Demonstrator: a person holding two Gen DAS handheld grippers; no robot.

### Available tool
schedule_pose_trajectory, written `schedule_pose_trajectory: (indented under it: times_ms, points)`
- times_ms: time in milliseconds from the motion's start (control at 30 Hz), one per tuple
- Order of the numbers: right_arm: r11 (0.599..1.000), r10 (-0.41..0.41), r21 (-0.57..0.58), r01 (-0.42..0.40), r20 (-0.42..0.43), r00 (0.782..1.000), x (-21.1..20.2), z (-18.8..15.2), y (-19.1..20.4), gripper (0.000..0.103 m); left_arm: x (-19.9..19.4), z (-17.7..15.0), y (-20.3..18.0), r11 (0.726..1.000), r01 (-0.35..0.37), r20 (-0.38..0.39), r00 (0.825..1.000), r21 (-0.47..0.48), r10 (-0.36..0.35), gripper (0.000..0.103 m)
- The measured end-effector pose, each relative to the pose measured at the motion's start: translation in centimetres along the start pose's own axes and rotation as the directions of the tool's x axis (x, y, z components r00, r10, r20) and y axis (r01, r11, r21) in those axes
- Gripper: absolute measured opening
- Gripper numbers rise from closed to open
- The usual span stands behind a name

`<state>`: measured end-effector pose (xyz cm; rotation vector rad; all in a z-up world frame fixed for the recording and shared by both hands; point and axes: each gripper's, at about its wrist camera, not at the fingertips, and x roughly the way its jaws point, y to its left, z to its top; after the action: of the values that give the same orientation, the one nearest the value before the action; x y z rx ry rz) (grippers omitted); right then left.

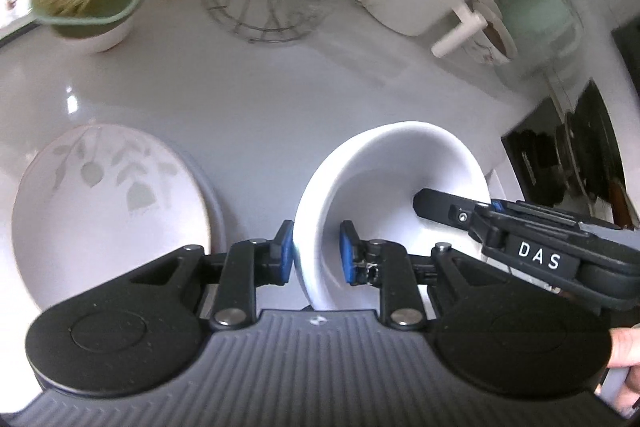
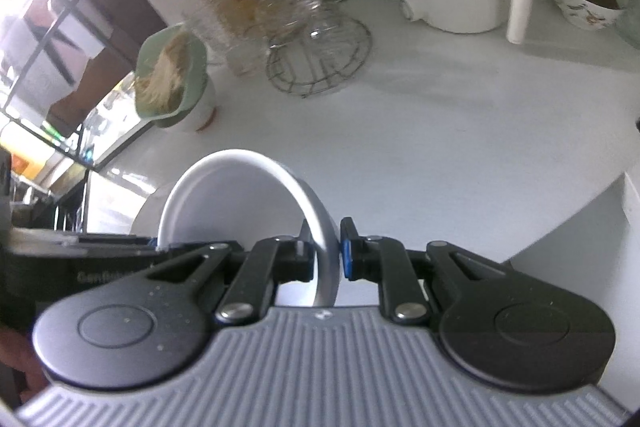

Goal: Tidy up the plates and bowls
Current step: 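Lift the bowl stack and carry it over the plate stack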

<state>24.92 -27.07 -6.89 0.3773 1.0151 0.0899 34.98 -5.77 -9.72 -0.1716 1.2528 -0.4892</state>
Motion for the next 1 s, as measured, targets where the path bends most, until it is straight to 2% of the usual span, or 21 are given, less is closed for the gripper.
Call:
schedule_pose_trajectory:
  times_ms: [200, 333, 600, 833, 1000]
  points:
    - [0.995, 0.042, -0.091, -0.046, -0.048, 0.998, 1.3, 0.1, 3.0, 0.015, -2.1, -2.2, 3.7, 0.992, -0.009, 0.068, 0.998, -0.123, 0.018, 0.026]
    - [0.986, 0.07, -0.143, -0.084, -0.1, 0.992, 2.7, 0.1, 4.7, 0.015, -3.0, -4.3, 5.8, 0.975, -0.007, 0.099, 0.995, -0.221, 0.029, 0.026]
    - [0.947, 0.102, -0.28, -0.158, -0.204, 0.974, 5.2, -0.3, 9.2, 0.015, -5.0, -7.5, 10.2, 0.918, -0.016, 0.157, 0.984, -0.397, 0.085, 0.026]
    - [0.913, 0.111, -0.354, -0.202, -0.262, 0.959, 7.7, 0.0, 12.6, 0.015, -5.5, -8.8, 12.3, 0.874, -0.068, 0.175, 0.969, -0.482, 0.172, 0.026]
    - [0.897, 0.082, -0.391, -0.207, -0.313, 0.946, 10.0, 0.1, 13.9, 0.016, -4.5, -8.4, 13.4, 0.849, -0.115, 0.158, 0.961, -0.515, 0.227, 0.026]
